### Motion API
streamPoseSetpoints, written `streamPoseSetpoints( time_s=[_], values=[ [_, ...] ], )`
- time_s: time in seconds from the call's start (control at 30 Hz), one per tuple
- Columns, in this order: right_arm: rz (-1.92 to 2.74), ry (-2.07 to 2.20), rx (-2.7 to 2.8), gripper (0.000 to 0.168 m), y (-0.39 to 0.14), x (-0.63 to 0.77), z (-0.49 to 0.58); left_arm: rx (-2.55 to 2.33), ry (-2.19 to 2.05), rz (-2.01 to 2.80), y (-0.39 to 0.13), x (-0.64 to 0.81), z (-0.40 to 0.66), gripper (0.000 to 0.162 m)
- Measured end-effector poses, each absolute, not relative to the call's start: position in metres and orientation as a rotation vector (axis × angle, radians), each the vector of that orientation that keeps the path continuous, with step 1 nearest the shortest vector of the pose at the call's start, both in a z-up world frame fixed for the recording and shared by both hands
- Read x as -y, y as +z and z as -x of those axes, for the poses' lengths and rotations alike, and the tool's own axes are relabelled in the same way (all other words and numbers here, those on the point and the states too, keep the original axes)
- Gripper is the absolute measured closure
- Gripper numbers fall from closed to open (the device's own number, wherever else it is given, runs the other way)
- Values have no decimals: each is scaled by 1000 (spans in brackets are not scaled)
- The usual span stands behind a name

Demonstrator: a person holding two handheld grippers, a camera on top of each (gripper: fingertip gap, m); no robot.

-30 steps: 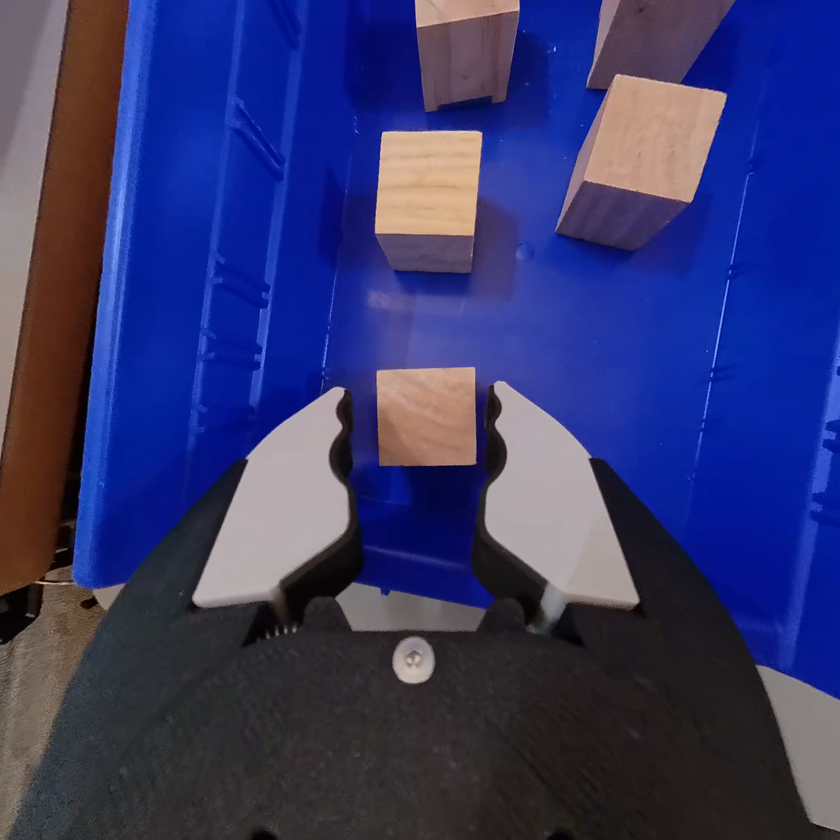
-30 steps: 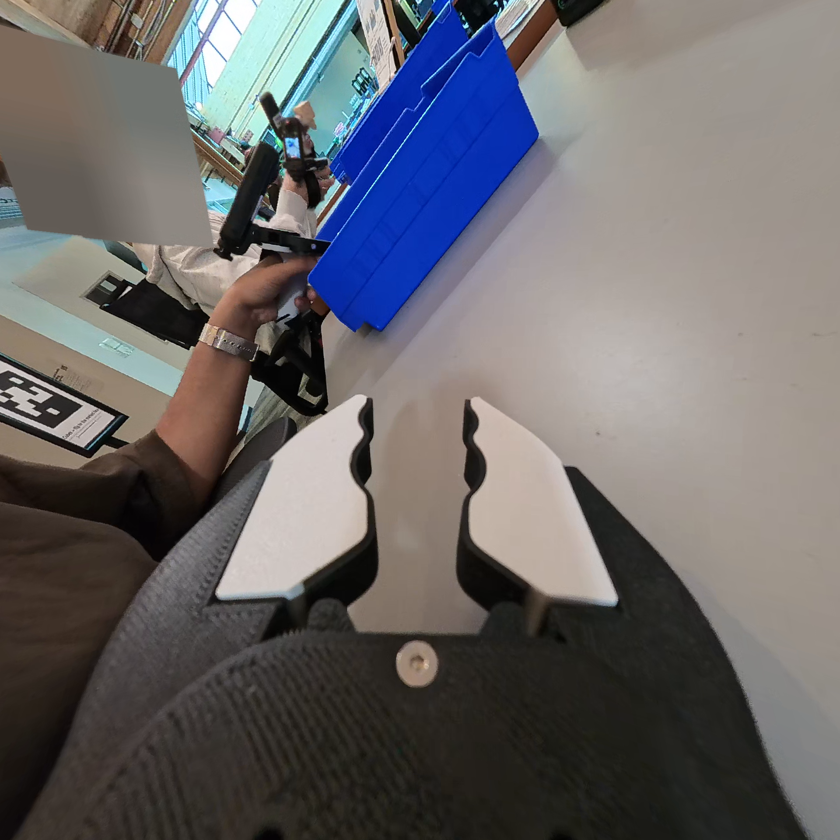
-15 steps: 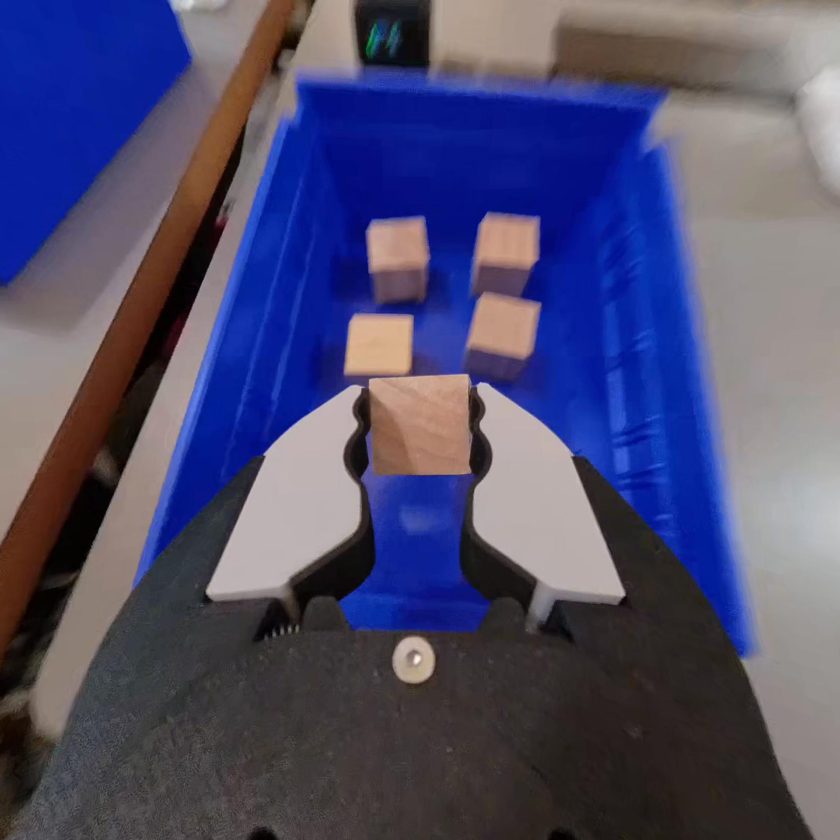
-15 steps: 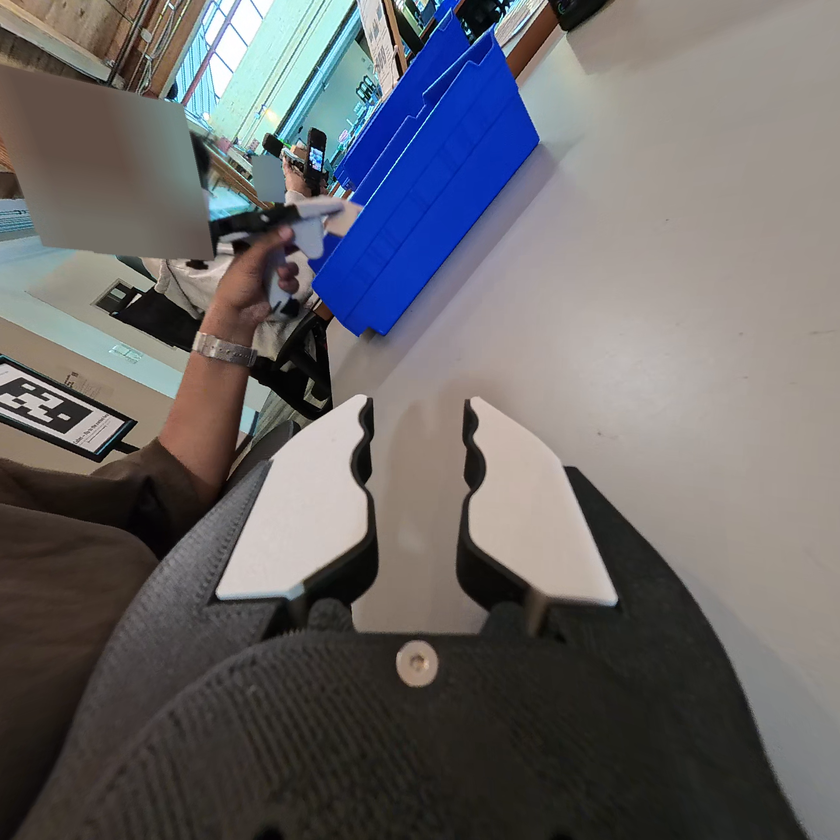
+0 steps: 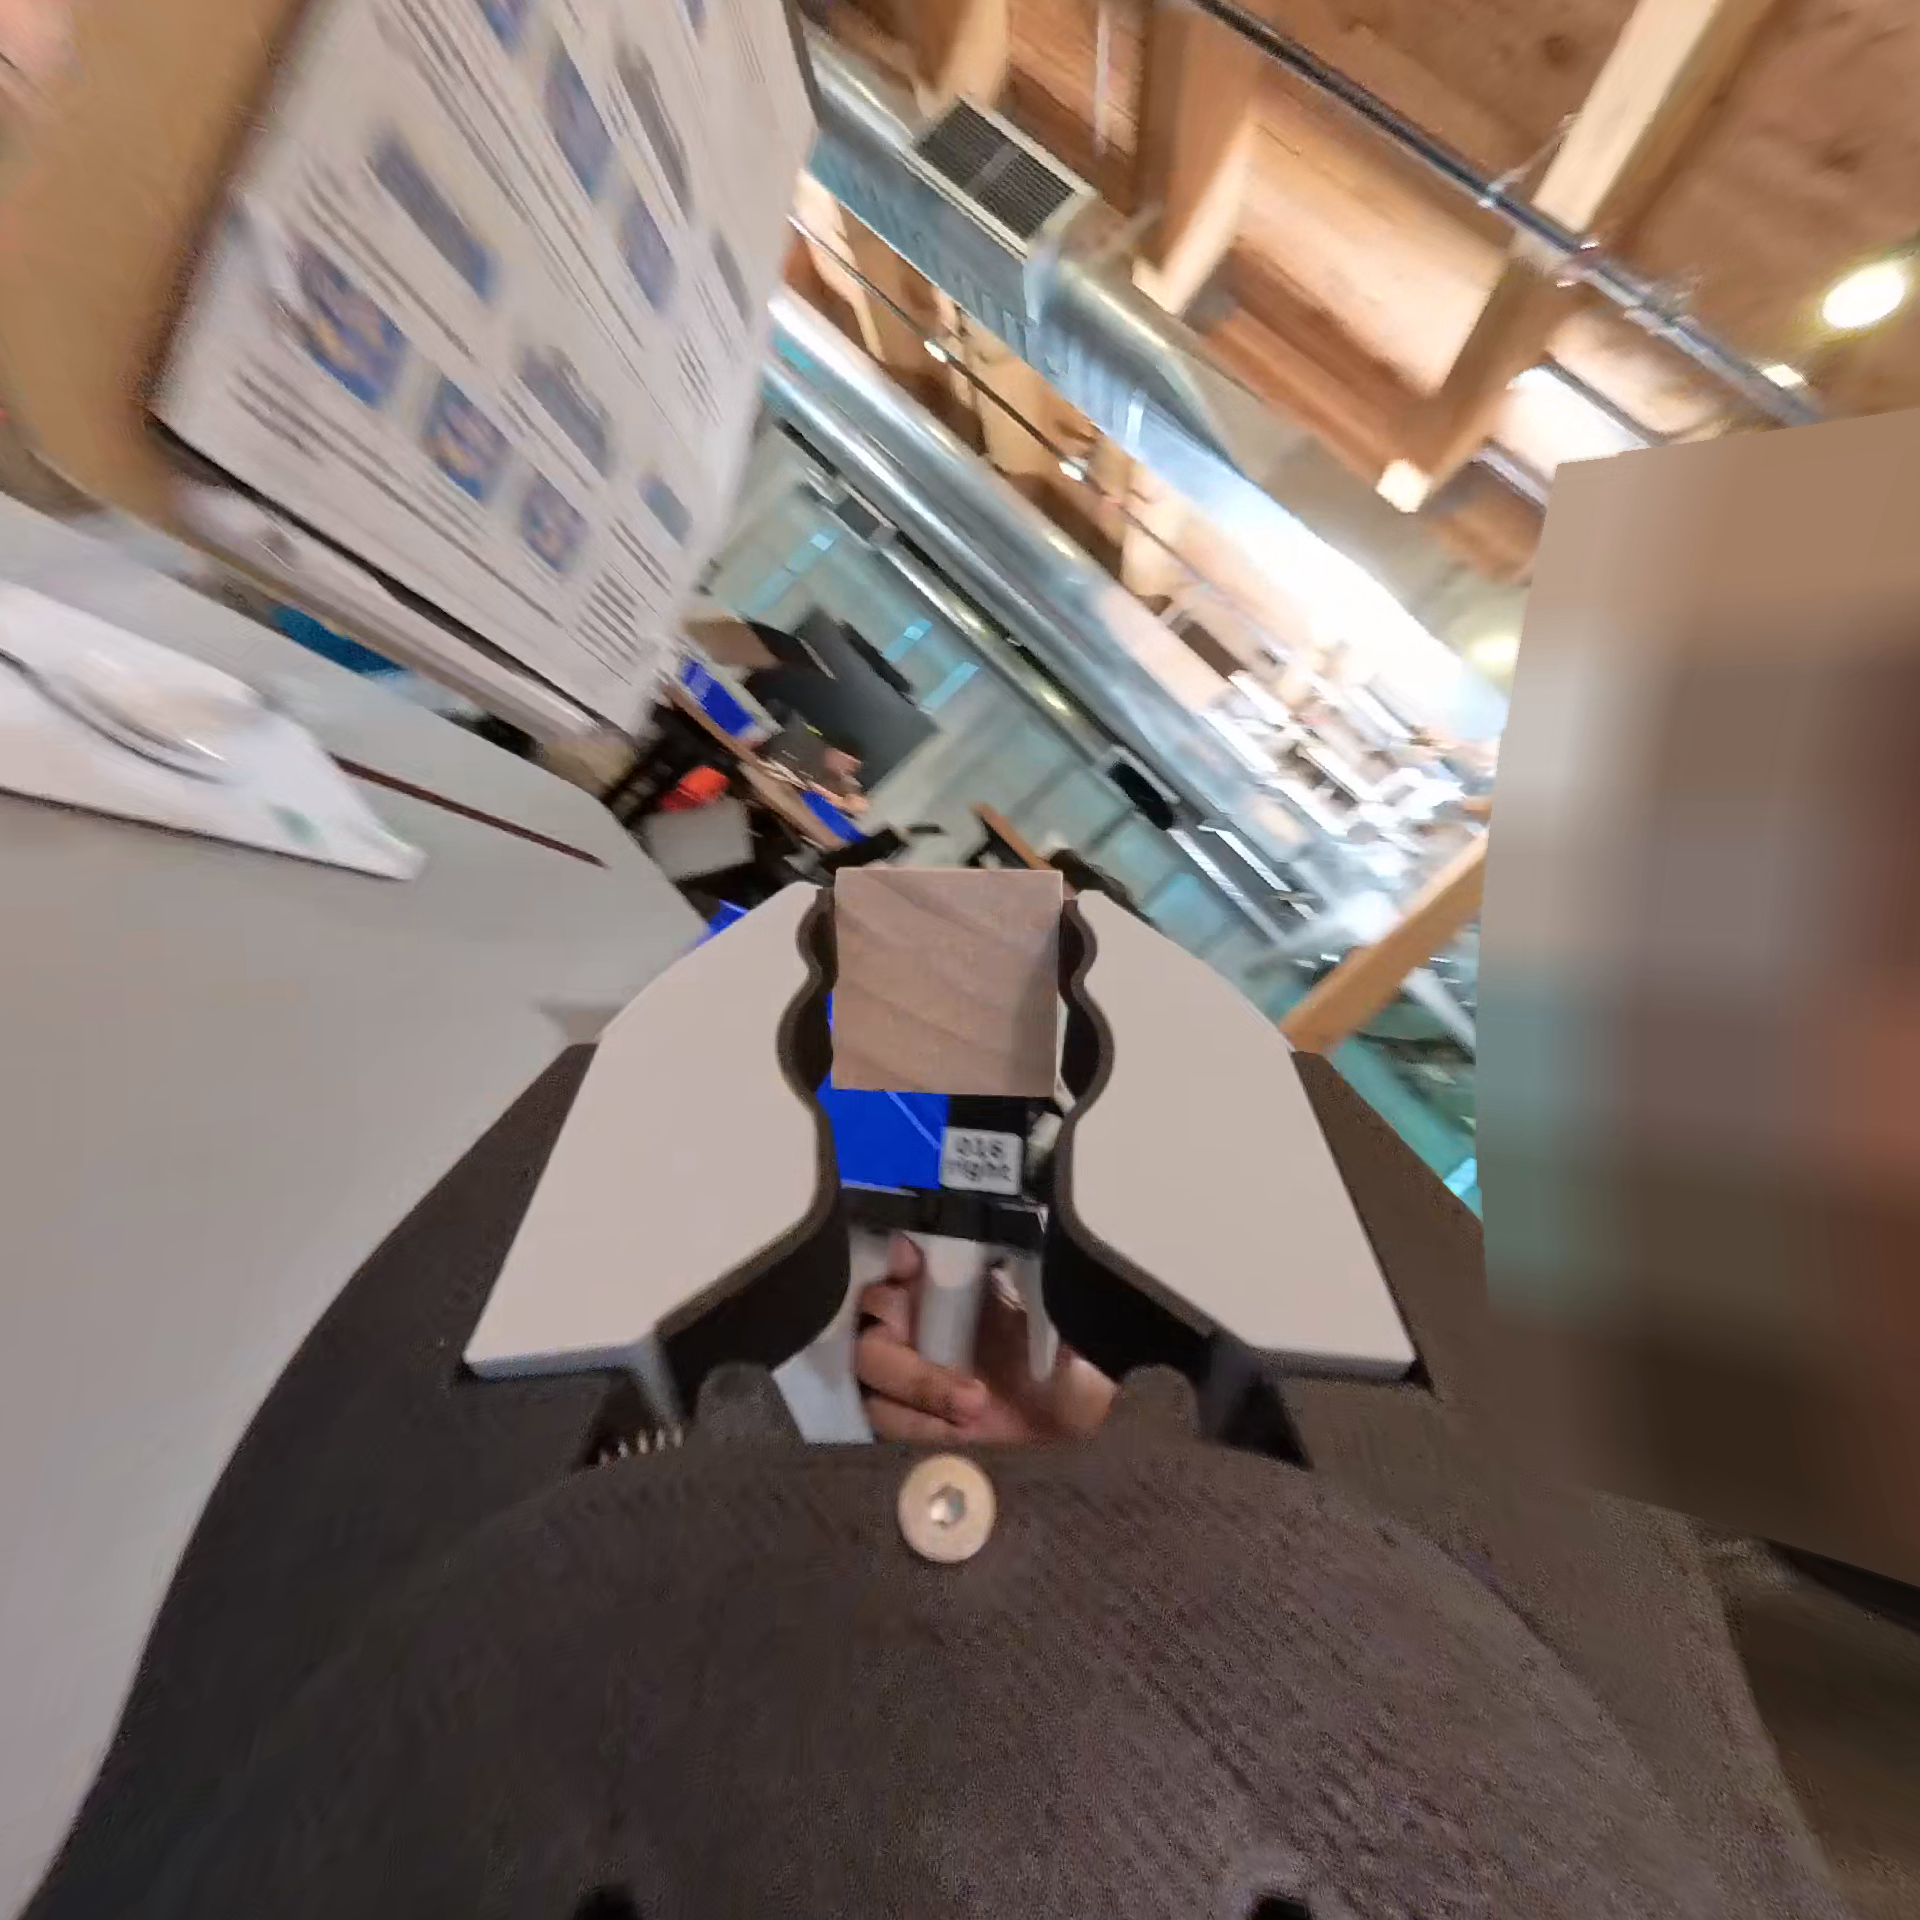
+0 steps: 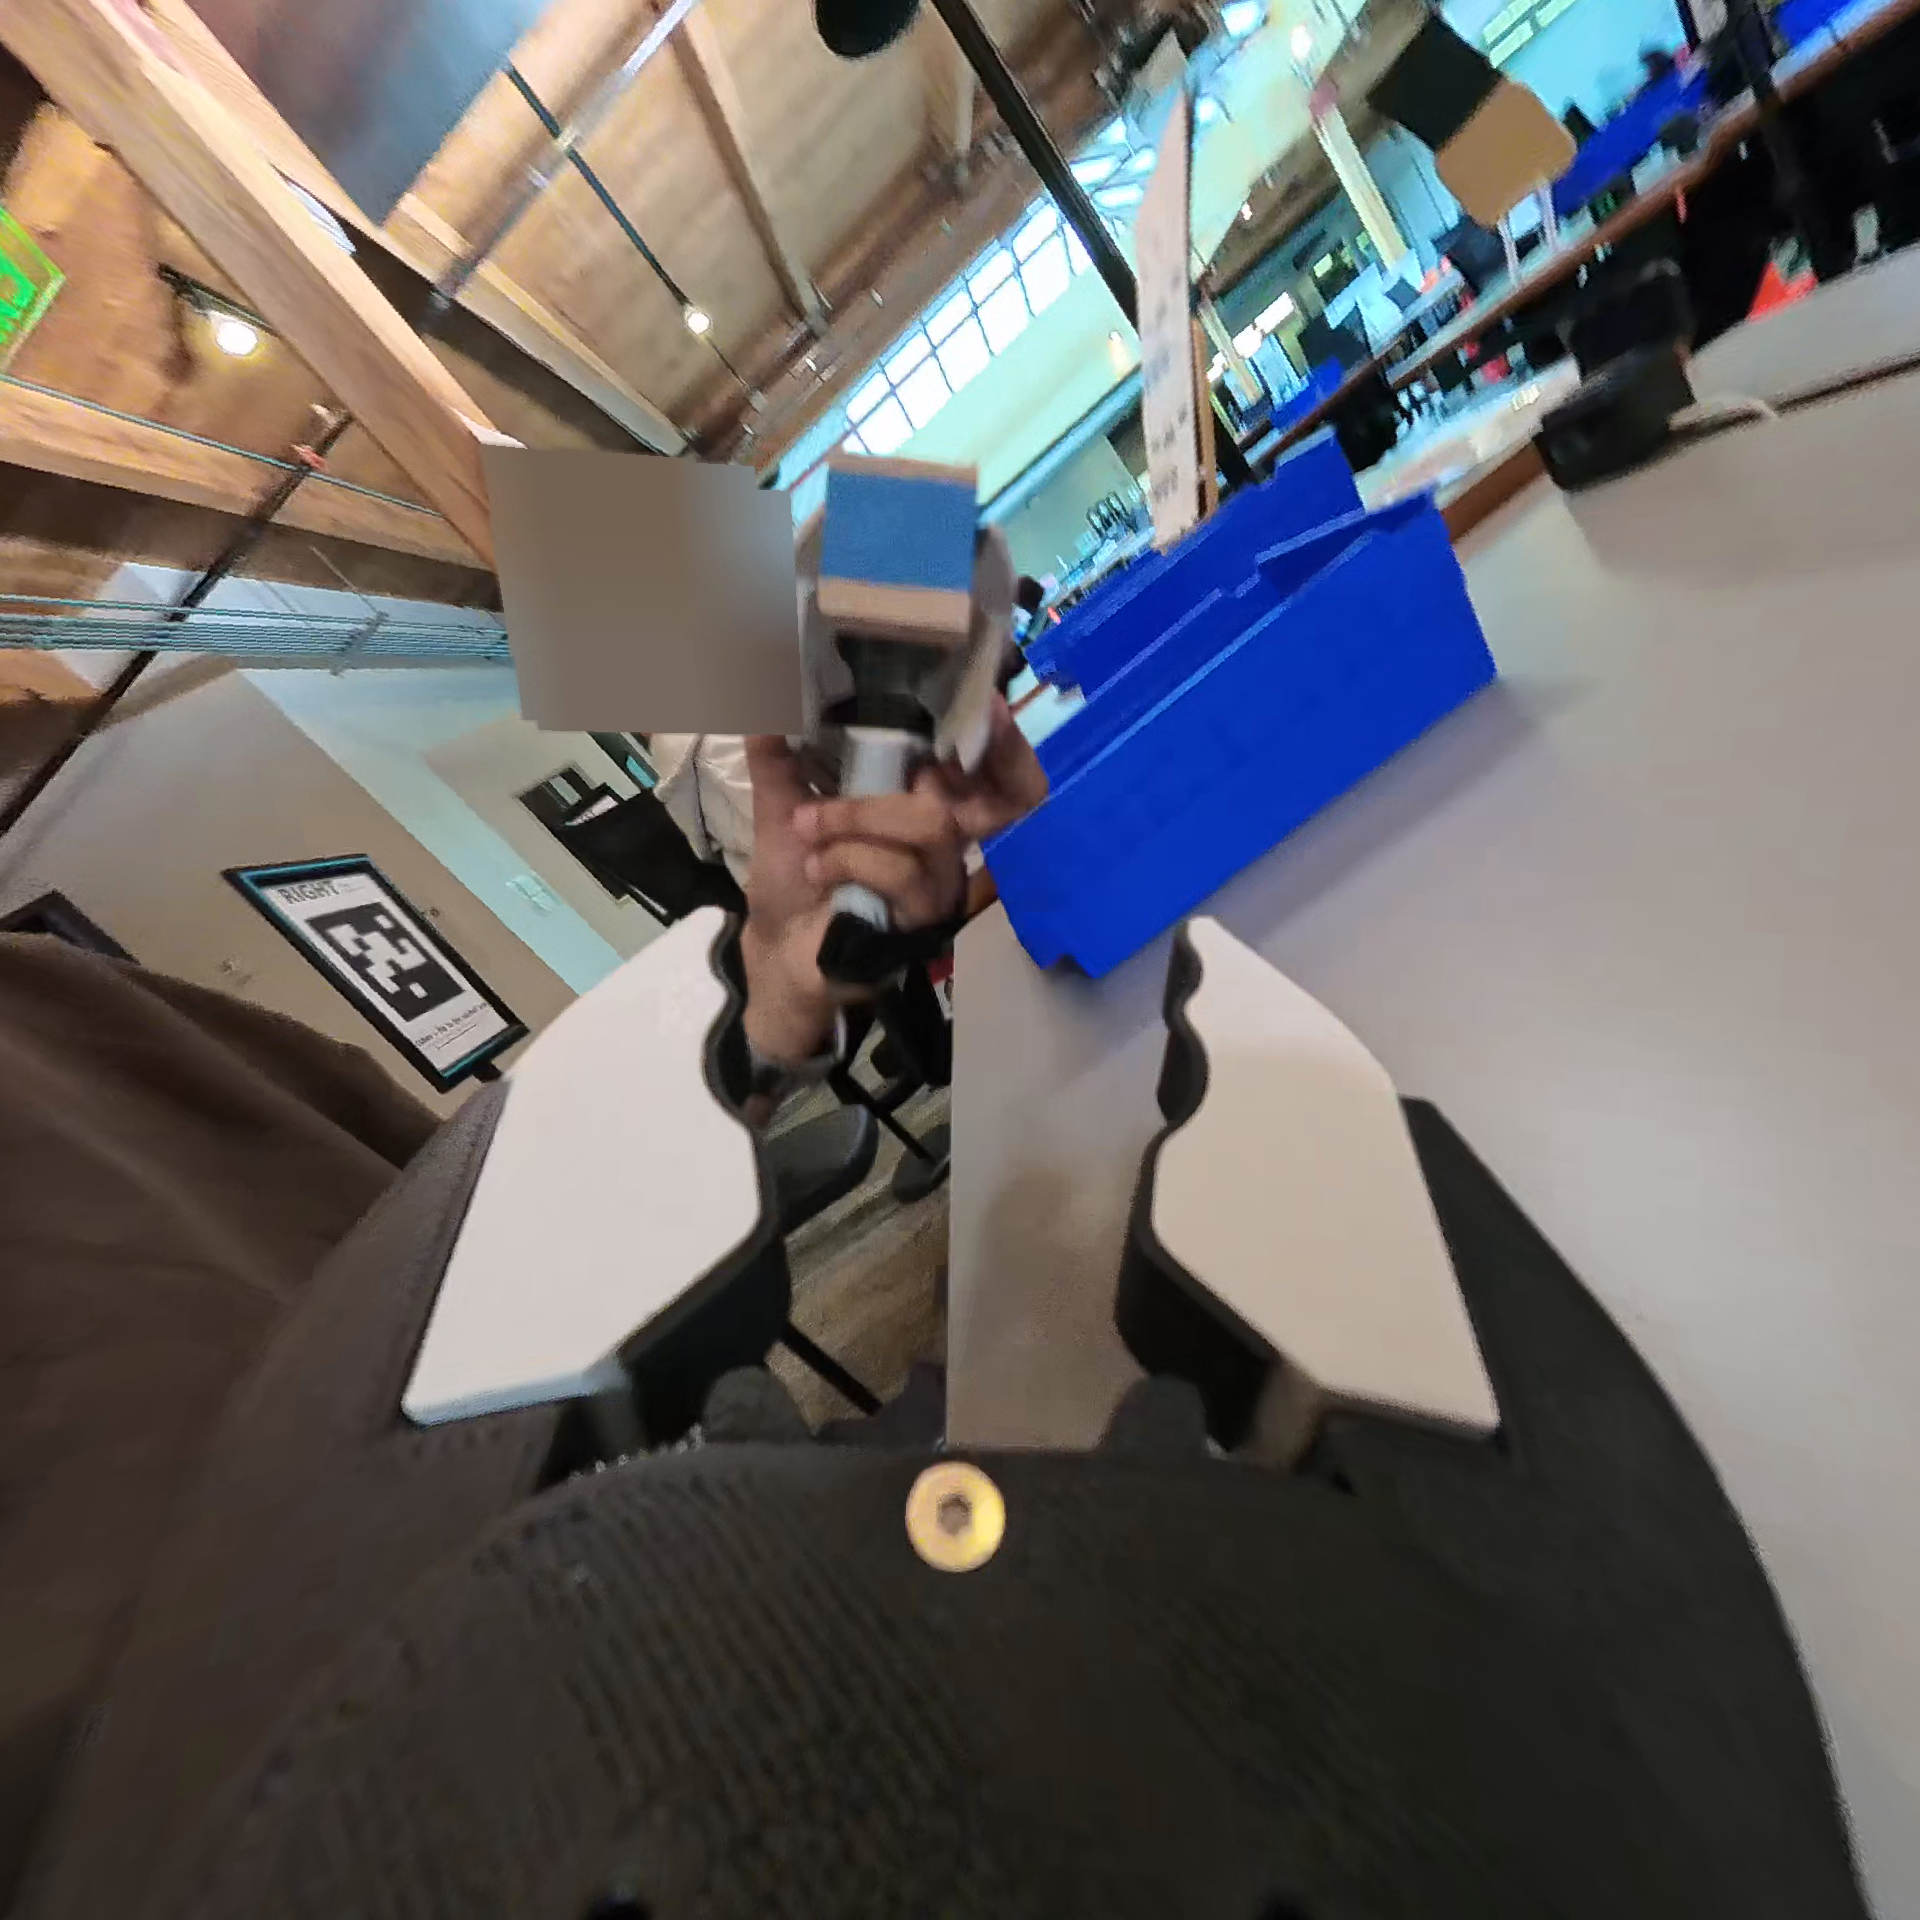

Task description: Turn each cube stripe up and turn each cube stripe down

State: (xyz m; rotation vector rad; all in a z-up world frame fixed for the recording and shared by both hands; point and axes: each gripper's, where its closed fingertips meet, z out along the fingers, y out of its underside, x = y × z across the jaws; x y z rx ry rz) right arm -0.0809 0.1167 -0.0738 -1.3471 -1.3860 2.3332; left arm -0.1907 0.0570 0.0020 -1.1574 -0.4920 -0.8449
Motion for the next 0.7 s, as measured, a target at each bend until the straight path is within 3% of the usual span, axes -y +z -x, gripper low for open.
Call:
streamPoseSetpoints(
  time_s=[0.23,0.43,0.6,0.7],
  values=[
    [1093,2178,1358,78,-51,-125,72,442,-1137,1165,-32,-112,109,120],
    [1044,2156,1382,87,-49,-120,69,382,-1147,1204,-39,-125,83,121],
    [1002,2124,1403,109,-48,-115,67,386,-1192,1208,-45,-127,77,120],
    [992,2107,1406,110,-48,-116,67,383,-1203,1198,-45,-127,76,121]
  ],
)
